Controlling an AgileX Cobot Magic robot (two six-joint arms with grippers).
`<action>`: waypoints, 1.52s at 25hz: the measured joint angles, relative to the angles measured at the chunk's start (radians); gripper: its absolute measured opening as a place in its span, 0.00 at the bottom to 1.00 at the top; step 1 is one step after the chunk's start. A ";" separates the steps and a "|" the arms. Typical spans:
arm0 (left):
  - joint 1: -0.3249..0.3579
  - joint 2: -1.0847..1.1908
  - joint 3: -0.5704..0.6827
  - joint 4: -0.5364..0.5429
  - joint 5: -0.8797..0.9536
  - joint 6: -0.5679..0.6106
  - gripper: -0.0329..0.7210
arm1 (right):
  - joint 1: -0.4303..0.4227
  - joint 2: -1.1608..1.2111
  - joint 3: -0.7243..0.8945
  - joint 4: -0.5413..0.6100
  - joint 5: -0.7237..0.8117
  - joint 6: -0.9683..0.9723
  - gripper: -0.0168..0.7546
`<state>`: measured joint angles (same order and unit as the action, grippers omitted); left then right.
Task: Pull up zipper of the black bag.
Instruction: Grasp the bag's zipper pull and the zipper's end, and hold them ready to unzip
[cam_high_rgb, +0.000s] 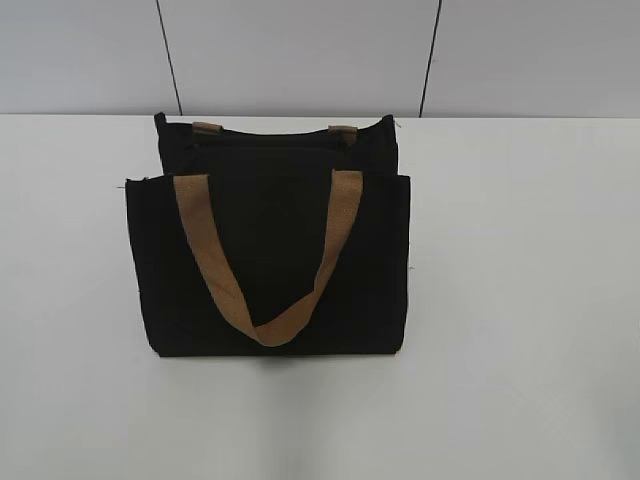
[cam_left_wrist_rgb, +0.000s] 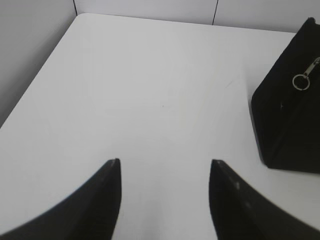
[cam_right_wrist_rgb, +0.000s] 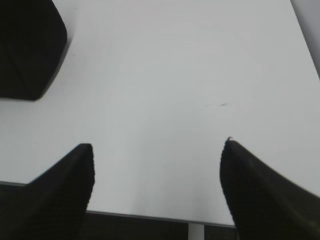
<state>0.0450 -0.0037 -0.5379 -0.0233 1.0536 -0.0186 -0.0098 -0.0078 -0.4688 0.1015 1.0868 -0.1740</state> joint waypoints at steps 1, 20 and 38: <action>0.000 0.000 0.000 0.000 0.000 0.000 0.60 | 0.000 0.000 0.000 0.000 0.000 0.000 0.79; 0.000 0.000 0.000 0.000 0.000 0.000 0.60 | 0.000 0.000 0.000 0.000 0.000 0.000 0.79; 0.000 0.159 0.197 -0.095 -0.972 0.001 0.59 | 0.000 0.000 0.000 0.000 0.000 0.000 0.79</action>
<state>0.0450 0.1548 -0.3407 -0.1179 0.0818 -0.0177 -0.0098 -0.0078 -0.4688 0.1015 1.0868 -0.1740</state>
